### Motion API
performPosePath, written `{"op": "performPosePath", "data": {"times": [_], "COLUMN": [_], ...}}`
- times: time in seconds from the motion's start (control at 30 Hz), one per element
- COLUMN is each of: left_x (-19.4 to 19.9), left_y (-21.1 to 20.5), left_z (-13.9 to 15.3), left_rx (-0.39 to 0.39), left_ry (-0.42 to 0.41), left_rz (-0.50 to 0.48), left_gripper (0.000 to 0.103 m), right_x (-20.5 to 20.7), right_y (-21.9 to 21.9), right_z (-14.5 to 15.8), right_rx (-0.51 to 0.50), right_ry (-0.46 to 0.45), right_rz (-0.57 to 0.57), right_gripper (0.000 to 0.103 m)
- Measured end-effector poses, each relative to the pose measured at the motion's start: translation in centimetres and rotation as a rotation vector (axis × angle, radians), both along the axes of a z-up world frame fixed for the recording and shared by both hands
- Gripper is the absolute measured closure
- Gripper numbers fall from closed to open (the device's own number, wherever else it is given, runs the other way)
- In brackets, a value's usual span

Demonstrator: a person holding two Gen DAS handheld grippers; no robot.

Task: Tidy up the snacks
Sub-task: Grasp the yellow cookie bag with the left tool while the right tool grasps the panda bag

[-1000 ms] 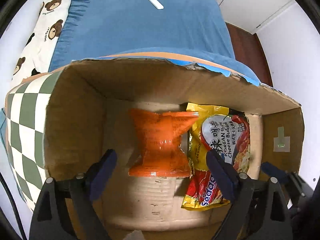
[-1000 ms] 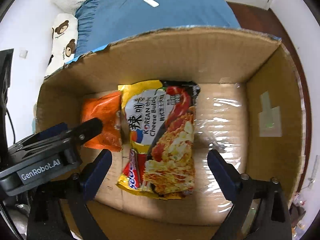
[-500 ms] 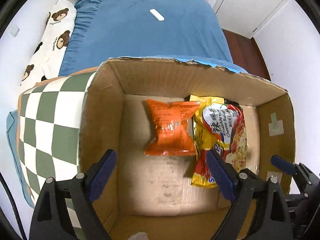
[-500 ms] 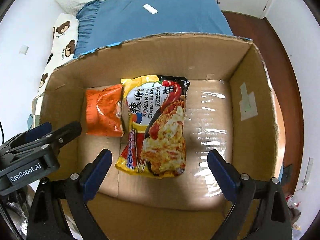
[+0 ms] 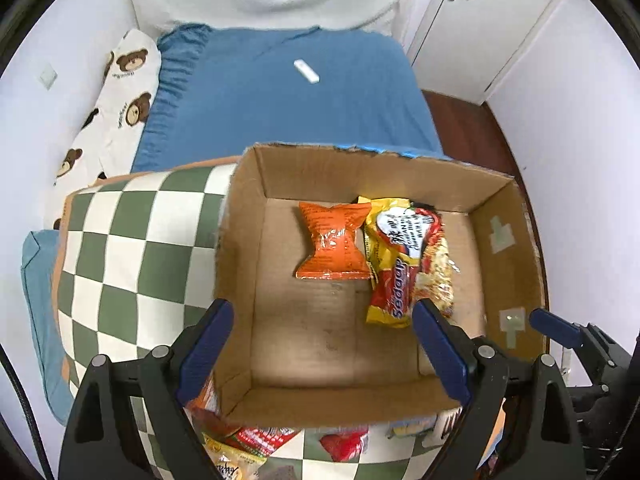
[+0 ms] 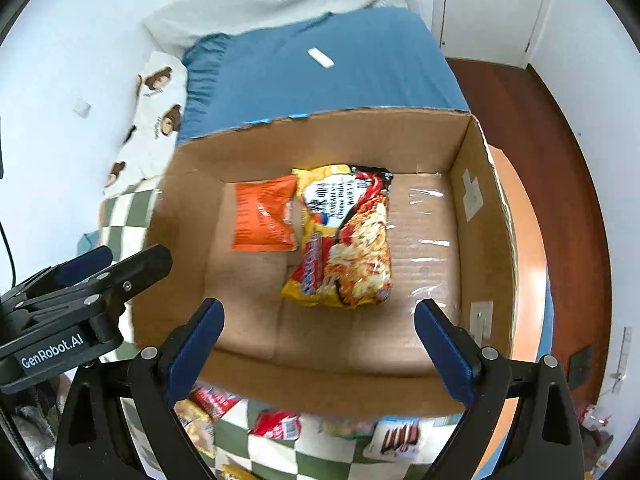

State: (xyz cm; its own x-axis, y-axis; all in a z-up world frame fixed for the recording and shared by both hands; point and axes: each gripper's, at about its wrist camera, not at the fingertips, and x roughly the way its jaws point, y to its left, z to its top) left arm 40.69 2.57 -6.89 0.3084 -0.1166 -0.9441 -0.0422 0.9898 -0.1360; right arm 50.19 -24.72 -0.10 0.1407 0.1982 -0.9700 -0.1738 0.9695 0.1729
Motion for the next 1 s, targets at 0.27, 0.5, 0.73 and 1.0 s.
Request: {"op": "performPosePath", "data": {"times": [0.27,0.5,0.73,1.0], "left_x": [-8.9,-19.1,-27.3,-30.7], "left_y": [1.7,4.5,8.6,12.3], "left_z": [2.3,-4.8,-12.3,-15.4], "left_rx": [0.059,0.189,0.289,0.344], "left_ry": [-0.099,0.02,0.174,0.233], "left_rz": [-0.019,-0.007,0.045,0.116], "left_gripper": [0.011,0.011,0.012,0.012], "right_x": [-9.7,-23.0,-33.1,-35.6], "right_y": [-2.9,-4.8,1.2,7.3], "right_z": [1.5,-6.5,-14.4,-19.9], "right_rx": [0.075,0.215,0.295,0.199], "right_ry": [-0.026,0.224,0.465,0.427], "right_rz": [-0.078,-0.241,-0.275,-0.264], "right_gripper": [0.005,0.005,0.005,0.02]}}
